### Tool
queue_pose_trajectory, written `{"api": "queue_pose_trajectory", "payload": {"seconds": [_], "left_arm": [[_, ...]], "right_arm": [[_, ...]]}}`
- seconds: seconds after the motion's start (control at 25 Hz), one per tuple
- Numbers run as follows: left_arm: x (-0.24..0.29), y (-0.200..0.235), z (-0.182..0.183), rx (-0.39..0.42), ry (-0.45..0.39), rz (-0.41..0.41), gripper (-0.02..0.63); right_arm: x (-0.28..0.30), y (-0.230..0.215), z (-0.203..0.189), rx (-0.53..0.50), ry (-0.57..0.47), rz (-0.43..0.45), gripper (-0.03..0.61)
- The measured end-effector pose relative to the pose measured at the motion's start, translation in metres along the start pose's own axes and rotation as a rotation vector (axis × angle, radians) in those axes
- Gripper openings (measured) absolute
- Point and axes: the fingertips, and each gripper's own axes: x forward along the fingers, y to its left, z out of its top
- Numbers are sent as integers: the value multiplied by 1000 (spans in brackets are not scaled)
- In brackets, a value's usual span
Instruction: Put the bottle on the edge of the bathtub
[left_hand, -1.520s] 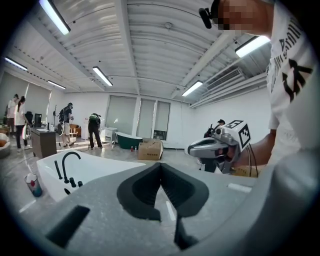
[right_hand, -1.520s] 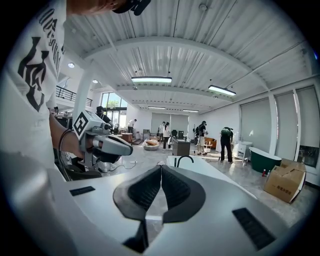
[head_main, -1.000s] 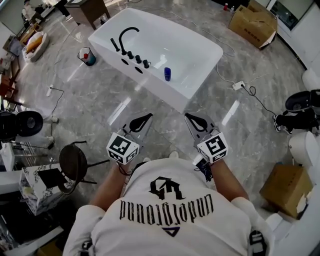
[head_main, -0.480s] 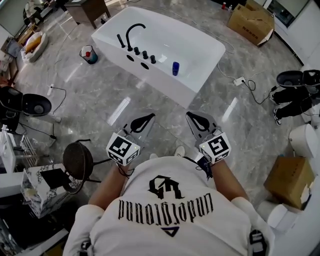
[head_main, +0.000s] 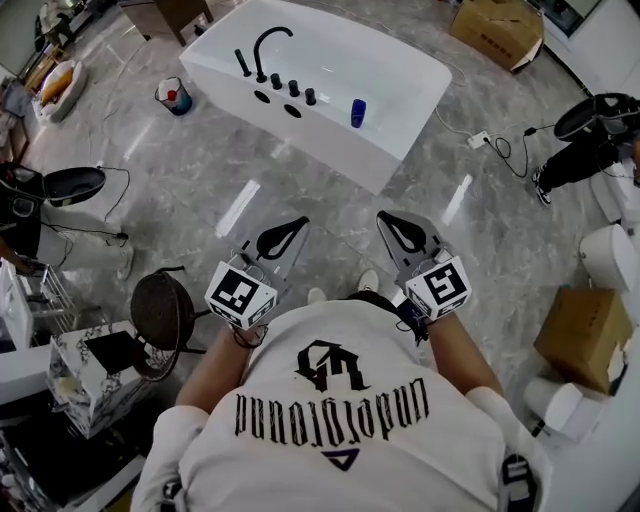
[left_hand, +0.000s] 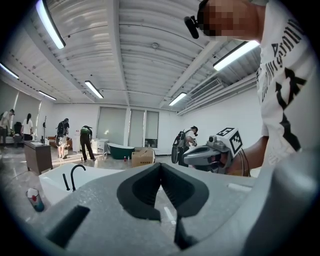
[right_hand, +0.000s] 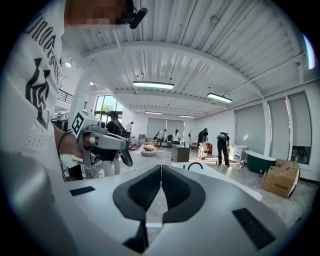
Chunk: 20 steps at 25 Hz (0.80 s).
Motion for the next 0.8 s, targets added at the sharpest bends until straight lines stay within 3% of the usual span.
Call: {"api": "queue_pose_trajectory", "payload": {"seconds": [0.8], "left_arm": [[-25, 2, 7, -3, -42, -37, 14]], "right_arm": [[-1, 29, 16, -35, 6, -6, 17]]}}
